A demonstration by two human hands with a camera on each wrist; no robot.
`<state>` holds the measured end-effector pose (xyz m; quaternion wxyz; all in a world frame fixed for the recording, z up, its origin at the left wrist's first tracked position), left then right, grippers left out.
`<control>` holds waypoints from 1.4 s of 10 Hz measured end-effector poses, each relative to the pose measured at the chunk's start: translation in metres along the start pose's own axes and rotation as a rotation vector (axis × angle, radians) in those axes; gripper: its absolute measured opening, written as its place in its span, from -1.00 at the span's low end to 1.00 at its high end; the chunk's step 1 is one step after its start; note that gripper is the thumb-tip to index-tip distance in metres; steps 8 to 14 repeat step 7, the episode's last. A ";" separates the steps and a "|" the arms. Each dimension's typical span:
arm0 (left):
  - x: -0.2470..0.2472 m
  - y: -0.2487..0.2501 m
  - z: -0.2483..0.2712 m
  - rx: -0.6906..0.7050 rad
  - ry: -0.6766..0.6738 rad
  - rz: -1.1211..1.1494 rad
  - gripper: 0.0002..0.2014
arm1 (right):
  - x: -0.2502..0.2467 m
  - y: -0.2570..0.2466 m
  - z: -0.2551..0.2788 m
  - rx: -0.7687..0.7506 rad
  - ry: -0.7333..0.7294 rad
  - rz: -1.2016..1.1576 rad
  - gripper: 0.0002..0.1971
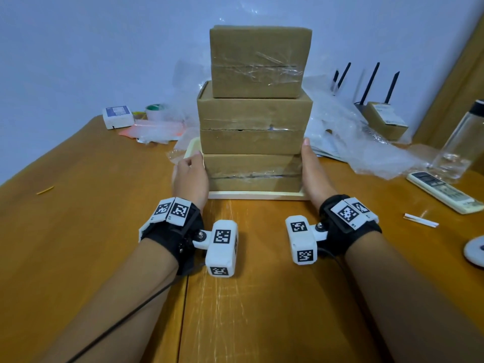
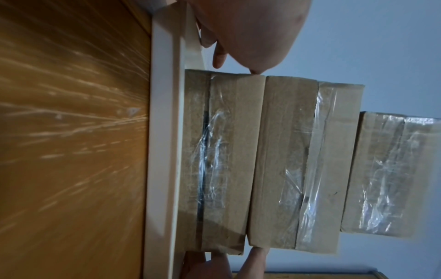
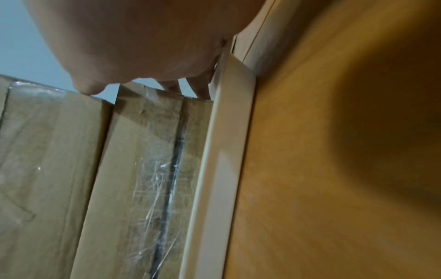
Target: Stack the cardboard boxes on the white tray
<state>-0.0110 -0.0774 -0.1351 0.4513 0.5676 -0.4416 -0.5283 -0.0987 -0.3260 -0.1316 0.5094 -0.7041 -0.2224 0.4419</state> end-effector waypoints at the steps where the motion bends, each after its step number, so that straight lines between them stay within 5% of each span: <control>1: 0.000 -0.001 -0.002 0.007 -0.004 0.007 -0.44 | 0.000 -0.001 0.000 0.004 0.005 0.004 0.04; 5: 0.002 -0.004 -0.002 0.048 -0.002 -0.012 -0.41 | -0.005 -0.002 -0.001 -0.007 0.028 0.013 -0.02; 7: -0.025 0.010 0.002 0.124 0.114 0.042 -0.48 | -0.031 -0.019 0.013 -0.050 0.208 -0.110 -0.35; 14: -0.025 0.010 0.002 0.124 0.114 0.042 -0.48 | -0.031 -0.019 0.013 -0.050 0.208 -0.110 -0.35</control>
Point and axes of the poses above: each hand's wrist, its own z-axis away from the middle knuckle, its own x-axis out of the palm, y = z × x, the point moved 6 cm from there along -z, towards the middle knuckle, and after that the axes turned 1 degree about -y, right-handed, at the moved point
